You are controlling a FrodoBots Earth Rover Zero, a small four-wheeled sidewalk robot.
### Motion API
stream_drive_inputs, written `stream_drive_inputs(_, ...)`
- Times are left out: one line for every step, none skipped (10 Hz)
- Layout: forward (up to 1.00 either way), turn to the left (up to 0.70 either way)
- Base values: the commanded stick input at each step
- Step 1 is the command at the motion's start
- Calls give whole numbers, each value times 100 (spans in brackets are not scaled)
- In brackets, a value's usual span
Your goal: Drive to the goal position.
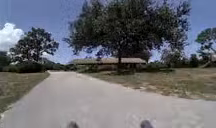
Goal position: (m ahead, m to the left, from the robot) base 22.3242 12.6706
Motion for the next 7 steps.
stream_drive_inputs(85,34)
stream_drive_inputs(85,34)
stream_drive_inputs(85,34)
stream_drive_inputs(85,34)
stream_drive_inputs(85,34)
stream_drive_inputs(50,25)
stream_drive_inputs(50,25)
